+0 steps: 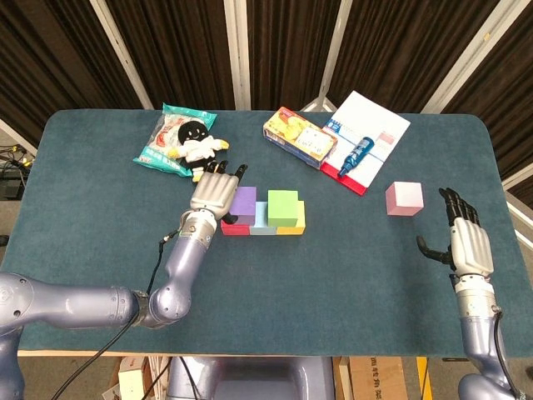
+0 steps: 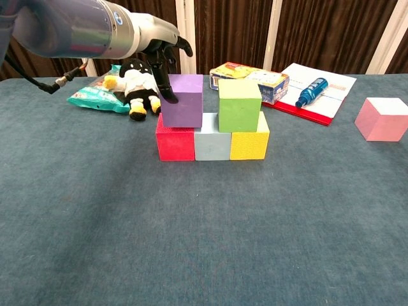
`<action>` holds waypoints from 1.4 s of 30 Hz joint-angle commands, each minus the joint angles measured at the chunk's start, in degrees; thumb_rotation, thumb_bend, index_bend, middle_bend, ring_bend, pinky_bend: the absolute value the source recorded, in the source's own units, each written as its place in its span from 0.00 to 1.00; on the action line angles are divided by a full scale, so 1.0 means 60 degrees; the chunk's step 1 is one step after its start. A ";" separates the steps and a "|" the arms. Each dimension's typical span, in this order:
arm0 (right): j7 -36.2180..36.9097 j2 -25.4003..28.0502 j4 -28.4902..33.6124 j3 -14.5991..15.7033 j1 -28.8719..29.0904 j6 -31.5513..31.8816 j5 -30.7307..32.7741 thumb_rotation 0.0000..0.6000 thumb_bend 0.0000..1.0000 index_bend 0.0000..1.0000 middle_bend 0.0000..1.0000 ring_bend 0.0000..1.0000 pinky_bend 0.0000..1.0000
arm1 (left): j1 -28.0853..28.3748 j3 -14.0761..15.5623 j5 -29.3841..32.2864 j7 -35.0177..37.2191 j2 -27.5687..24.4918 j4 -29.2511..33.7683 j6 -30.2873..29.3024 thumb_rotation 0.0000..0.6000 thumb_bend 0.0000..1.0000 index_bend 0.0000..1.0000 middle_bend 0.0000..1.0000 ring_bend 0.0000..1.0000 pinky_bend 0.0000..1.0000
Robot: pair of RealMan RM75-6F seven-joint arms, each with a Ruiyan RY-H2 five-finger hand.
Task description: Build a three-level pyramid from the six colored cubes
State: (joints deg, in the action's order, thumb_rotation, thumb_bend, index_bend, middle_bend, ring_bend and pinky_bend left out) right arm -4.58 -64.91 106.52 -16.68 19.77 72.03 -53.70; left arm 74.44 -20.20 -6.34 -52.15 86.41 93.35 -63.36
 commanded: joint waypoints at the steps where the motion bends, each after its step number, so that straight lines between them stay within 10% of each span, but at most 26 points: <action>1: 0.0014 0.0002 -0.0009 -0.0010 0.0000 -0.0010 0.0021 1.00 0.36 0.00 0.00 0.00 0.00 | 0.0031 0.0001 0.0011 0.0007 0.0034 -0.0037 0.0010 1.00 0.31 0.00 0.38 0.02 0.02; 42: 0.0089 -0.0017 -0.0024 -0.0003 0.0017 -0.0156 0.0132 1.00 0.36 0.00 0.00 0.00 0.00 | 0.0215 -0.0039 -0.0052 0.0112 0.0522 -0.0422 -0.0075 1.00 0.31 0.00 0.39 0.02 0.02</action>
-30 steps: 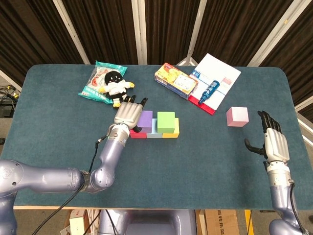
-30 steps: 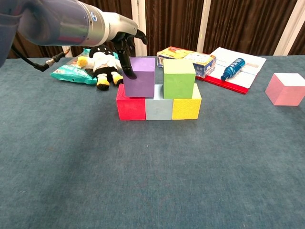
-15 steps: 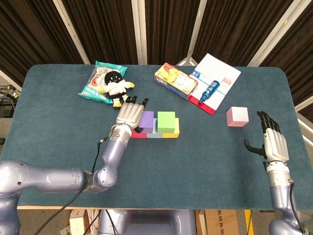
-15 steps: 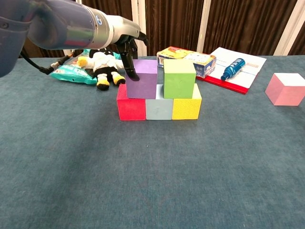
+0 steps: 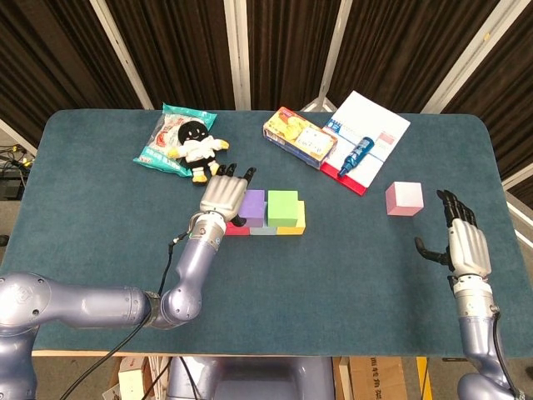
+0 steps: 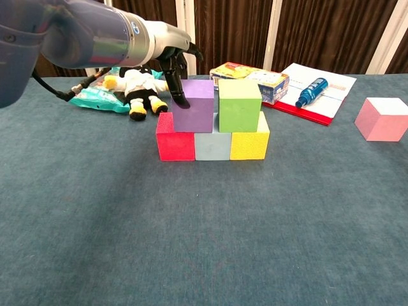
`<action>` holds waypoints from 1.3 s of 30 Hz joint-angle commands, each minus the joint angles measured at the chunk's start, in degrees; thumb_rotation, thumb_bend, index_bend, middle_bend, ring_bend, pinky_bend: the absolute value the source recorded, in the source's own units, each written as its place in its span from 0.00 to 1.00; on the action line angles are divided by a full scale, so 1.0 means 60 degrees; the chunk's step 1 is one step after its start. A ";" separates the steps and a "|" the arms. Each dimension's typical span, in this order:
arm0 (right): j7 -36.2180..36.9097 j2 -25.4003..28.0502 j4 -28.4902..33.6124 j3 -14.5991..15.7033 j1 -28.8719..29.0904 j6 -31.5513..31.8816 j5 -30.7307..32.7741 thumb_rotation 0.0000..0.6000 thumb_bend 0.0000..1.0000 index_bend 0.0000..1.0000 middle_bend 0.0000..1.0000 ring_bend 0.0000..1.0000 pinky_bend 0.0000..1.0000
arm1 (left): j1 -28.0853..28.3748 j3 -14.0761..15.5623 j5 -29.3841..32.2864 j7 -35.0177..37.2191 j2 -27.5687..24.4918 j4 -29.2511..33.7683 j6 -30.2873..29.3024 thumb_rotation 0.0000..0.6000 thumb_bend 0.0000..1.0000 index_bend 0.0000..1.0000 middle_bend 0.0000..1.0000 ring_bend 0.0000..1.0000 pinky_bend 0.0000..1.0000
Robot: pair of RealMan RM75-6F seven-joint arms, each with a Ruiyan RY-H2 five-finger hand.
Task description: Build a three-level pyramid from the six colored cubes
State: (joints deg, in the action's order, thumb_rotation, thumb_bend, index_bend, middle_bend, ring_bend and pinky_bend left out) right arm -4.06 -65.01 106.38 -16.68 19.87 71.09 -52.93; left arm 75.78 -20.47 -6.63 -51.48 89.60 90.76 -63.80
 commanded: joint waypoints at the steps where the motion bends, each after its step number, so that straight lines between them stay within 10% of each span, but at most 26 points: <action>1: 0.0001 0.0002 -0.0001 -0.0006 -0.0001 0.0006 0.0008 1.00 0.36 0.00 0.00 0.00 0.00 | -0.0016 0.0019 0.0006 -0.0014 -0.0021 0.0021 0.0004 1.00 0.31 0.00 0.39 0.02 0.02; 39: -0.0036 -0.0013 0.0010 0.0012 0.0028 -0.0075 0.0131 1.00 0.36 0.00 0.00 0.00 0.00 | -0.0024 -0.0043 -0.0317 0.0090 0.0301 -0.0230 -0.0052 1.00 0.31 0.01 0.38 0.02 0.02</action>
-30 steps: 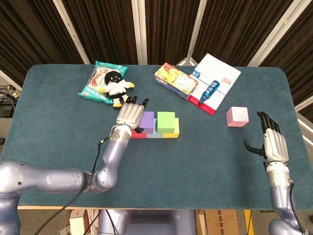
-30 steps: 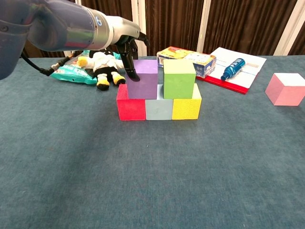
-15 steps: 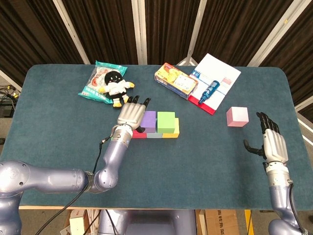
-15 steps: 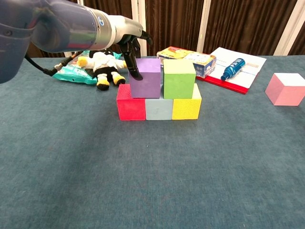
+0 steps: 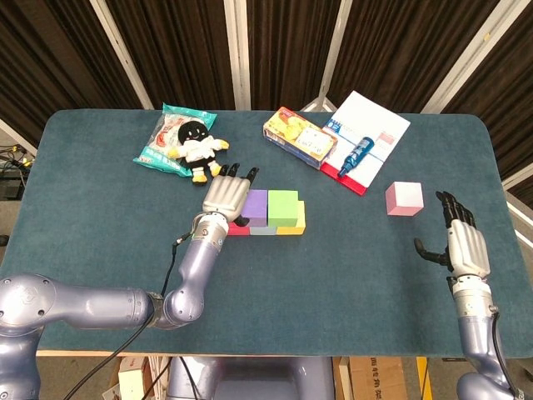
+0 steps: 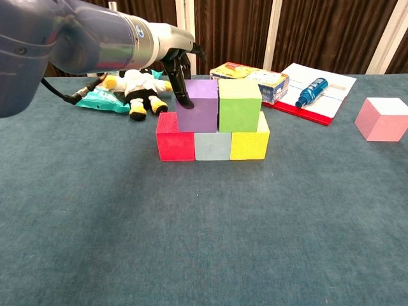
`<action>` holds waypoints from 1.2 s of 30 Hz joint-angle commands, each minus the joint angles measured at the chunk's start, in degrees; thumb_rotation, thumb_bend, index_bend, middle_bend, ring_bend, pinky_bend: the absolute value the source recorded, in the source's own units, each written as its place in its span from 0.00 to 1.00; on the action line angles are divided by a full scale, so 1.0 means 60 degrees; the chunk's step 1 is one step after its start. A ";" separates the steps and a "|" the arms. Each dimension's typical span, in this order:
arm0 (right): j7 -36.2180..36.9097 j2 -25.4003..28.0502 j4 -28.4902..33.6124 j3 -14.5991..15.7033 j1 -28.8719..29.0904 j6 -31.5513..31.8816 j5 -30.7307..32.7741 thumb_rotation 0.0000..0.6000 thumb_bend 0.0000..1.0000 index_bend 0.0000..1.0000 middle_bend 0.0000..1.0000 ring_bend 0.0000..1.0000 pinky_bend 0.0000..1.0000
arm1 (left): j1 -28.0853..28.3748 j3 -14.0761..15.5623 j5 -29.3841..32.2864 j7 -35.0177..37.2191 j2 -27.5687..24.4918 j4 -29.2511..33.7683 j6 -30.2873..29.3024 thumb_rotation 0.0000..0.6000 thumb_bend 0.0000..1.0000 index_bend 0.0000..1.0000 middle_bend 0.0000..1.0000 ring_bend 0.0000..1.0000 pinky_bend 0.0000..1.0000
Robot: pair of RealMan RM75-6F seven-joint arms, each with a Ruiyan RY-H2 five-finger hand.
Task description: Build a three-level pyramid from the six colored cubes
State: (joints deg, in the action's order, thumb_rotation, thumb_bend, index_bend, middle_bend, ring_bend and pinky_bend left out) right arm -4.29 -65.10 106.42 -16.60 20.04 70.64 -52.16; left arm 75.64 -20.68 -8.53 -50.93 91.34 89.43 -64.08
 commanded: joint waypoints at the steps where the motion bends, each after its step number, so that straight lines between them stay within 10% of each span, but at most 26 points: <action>1: 0.0004 0.0002 0.0002 -0.0001 0.0000 -0.0002 0.0005 1.00 0.36 0.00 0.00 0.00 0.00 | 0.0002 -0.0014 -0.0003 -0.0003 0.0018 -0.0013 -0.0011 1.00 0.31 0.01 0.38 0.02 0.02; 36: -0.0008 0.0007 -0.0010 0.0008 0.0029 -0.0081 0.0129 1.00 0.36 0.00 0.00 0.00 0.00 | 0.0006 -0.0065 0.0146 -0.0215 0.0154 -0.0082 0.0052 1.00 0.27 0.00 0.29 0.02 0.02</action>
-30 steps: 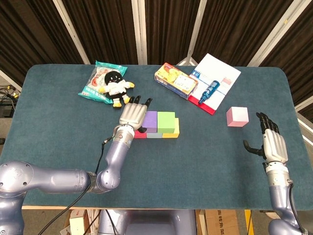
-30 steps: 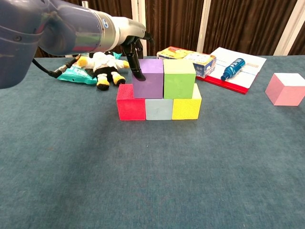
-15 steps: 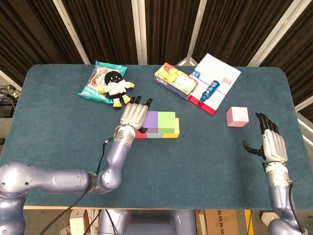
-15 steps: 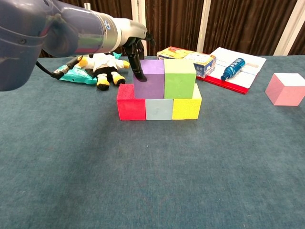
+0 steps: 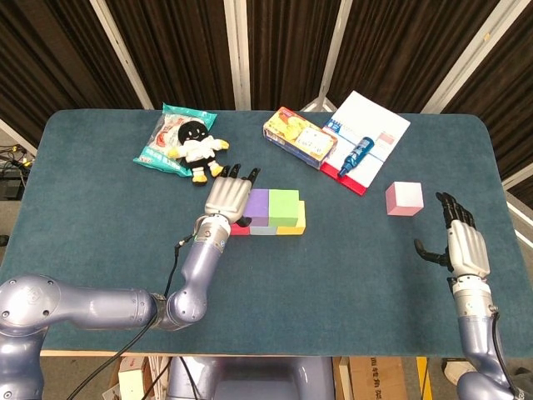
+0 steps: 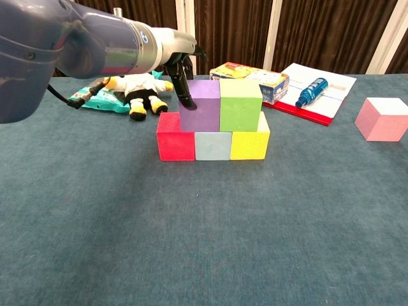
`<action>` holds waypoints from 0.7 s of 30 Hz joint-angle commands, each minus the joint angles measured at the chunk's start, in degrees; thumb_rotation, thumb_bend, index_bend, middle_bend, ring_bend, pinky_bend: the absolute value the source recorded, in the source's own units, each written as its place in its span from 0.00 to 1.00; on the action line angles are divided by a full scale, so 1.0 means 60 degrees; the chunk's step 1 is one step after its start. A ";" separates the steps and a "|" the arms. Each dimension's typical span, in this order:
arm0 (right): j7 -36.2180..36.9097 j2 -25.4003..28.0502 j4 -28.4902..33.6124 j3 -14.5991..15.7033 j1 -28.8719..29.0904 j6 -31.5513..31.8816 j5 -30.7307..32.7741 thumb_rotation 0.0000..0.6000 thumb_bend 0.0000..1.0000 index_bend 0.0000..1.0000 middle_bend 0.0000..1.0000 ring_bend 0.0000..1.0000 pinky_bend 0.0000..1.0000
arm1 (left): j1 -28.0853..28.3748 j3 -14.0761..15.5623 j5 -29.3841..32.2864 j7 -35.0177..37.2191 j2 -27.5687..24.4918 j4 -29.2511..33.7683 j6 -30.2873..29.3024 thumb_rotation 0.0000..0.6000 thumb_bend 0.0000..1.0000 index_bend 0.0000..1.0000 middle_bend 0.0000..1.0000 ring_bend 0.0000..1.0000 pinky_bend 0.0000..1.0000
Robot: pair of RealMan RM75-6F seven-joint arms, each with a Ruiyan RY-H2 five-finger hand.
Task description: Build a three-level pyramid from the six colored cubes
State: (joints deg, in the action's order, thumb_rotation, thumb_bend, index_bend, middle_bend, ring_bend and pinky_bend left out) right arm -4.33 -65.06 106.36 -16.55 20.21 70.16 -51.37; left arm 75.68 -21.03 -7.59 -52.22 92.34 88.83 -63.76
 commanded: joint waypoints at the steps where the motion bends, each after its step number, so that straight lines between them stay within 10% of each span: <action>1: -0.0003 0.0000 0.0000 0.0002 0.0002 0.0002 -0.0006 1.00 0.36 0.00 0.00 0.00 0.00 | -0.0004 -0.0011 -0.0016 0.0001 -0.0023 0.0034 -0.0002 1.00 0.27 0.00 0.28 0.02 0.02; 21: 0.0020 0.0021 0.0039 -0.0005 -0.0005 0.0029 -0.0038 1.00 0.36 0.00 0.00 0.00 0.00 | -0.0170 0.0030 -0.0080 0.0040 -0.0409 0.0490 -0.0103 1.00 0.17 0.00 0.09 0.01 0.01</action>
State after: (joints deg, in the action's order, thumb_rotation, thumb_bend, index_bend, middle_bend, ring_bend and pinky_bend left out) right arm -4.19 -64.93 106.61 -16.59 20.18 70.34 -51.60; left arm 74.76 -20.94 -8.00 -51.96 90.02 91.63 -64.31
